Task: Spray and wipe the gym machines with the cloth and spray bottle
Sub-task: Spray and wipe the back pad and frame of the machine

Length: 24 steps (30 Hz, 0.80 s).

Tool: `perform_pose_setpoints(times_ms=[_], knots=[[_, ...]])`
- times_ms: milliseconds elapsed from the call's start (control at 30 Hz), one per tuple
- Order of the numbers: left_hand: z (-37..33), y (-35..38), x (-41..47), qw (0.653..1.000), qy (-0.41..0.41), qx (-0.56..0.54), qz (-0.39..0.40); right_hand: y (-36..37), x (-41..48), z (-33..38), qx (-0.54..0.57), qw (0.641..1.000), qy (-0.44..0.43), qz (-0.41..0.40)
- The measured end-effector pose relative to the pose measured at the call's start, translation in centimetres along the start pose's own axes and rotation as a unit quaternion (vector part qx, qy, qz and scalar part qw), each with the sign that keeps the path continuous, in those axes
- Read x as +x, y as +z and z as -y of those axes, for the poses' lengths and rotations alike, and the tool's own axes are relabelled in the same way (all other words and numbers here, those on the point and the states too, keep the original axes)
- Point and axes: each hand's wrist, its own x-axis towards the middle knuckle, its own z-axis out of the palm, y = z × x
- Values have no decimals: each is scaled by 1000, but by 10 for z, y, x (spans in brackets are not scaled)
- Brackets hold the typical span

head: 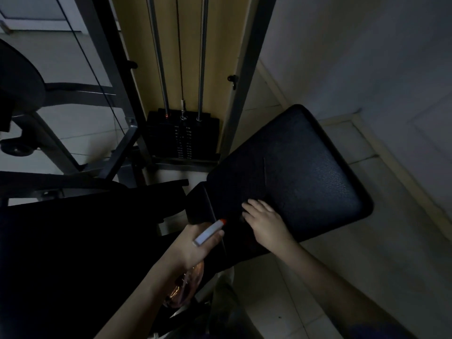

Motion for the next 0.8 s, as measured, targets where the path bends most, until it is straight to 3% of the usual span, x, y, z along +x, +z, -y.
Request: perform_pose_setpoints(times_ms=[200,333,533,633,800], knots=[[-3,7,-1,1000,16,-21,15,-39,-28,-32,-71,981,101,-147],[-2,12,-3,999,25,-22,30,-40,-16,-27,-76,960,191,-188],[2,21,-6,998,17,-3,58,2,-26,8,-42,995,60,-74],[4,24,-7,998,13,-13,60,7,-47,6,-53,996,24,-68],[13,28,-10,998,3,-26,63,-20,-73,-13,-96,986,79,-112]])
